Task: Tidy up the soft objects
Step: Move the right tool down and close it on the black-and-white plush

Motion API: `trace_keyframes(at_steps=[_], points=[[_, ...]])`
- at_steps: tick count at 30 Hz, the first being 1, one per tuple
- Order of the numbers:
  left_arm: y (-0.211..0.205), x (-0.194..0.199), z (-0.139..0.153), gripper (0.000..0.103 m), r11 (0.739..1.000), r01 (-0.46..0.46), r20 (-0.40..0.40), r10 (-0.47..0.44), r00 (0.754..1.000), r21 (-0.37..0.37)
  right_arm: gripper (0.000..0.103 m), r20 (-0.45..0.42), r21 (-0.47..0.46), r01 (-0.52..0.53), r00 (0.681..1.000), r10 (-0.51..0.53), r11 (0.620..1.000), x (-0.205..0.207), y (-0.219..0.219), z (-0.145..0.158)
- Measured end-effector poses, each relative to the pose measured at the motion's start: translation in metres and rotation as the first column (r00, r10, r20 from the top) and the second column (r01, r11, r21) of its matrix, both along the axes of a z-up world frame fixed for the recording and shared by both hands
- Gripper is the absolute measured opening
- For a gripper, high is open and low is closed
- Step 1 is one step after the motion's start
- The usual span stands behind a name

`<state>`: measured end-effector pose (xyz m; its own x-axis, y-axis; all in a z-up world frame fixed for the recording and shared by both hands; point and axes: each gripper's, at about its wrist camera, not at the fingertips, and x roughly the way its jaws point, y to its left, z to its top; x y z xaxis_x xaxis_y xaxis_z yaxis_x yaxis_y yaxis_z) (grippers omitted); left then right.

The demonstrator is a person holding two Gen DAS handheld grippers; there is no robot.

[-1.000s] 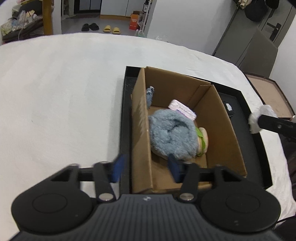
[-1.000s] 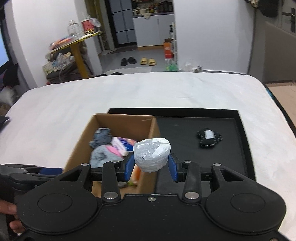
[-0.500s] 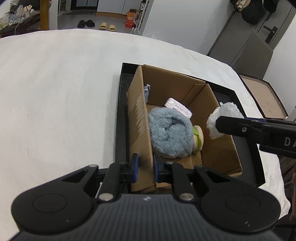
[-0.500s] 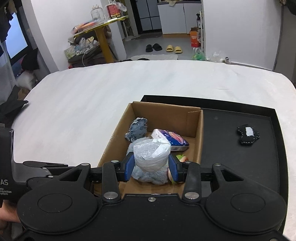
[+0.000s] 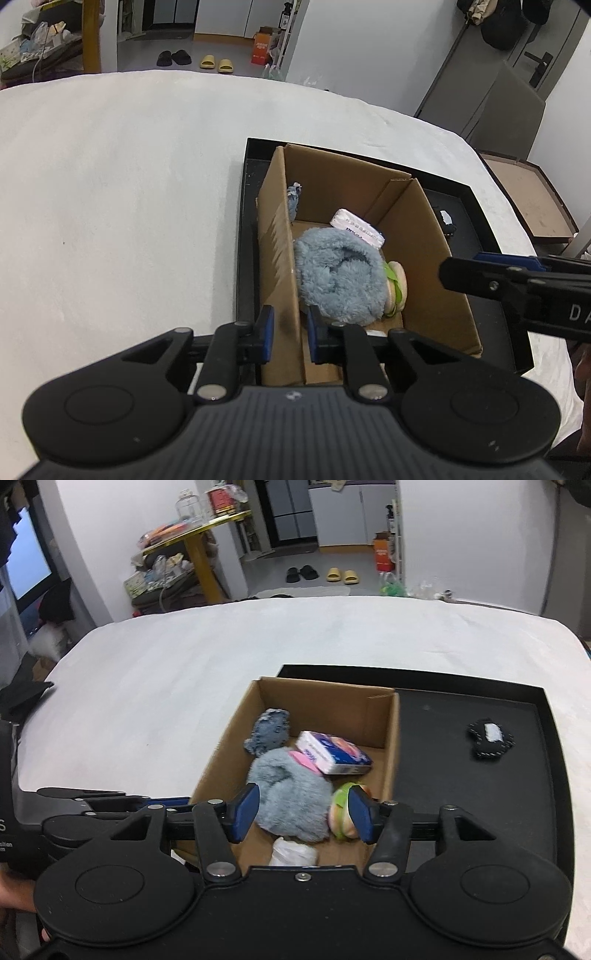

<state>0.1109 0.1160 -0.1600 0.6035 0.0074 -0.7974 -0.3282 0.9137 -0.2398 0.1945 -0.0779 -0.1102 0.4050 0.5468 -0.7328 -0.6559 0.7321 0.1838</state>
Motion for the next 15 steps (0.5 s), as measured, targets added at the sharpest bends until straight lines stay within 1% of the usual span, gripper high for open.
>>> trace_keyframes(at_steps=[6, 9, 11, 15], points=[[-0.001, -0.002, 0.004, 0.022, 1.000, -0.013, -0.001, 0.013, 1.000, 0.024, 0.054, 0.020, 0.005, 0.051, 0.999, -0.051, 0.999, 0.002, -0.020, 0.002], [-0.001, -0.003, 0.007, 0.036, 0.999, -0.028, 0.000, 0.028, 1.000, 0.035, 0.058, 0.031, 0.012, 0.076, 0.997, -0.076, 0.997, 0.004, -0.027, 0.003], [-0.001, -0.002, 0.010, 0.049, 0.999, -0.034, 0.002, 0.034, 0.999, 0.042, 0.067, 0.049, 0.013, 0.088, 0.995, -0.088, 0.996, 0.004, -0.033, 0.004], [-0.004, 0.000, 0.014, 0.058, 0.997, -0.037, 0.009, 0.037, 0.999, 0.064, 0.075, 0.073, 0.013, 0.106, 0.992, -0.107, 0.994, 0.006, -0.040, 0.004]])
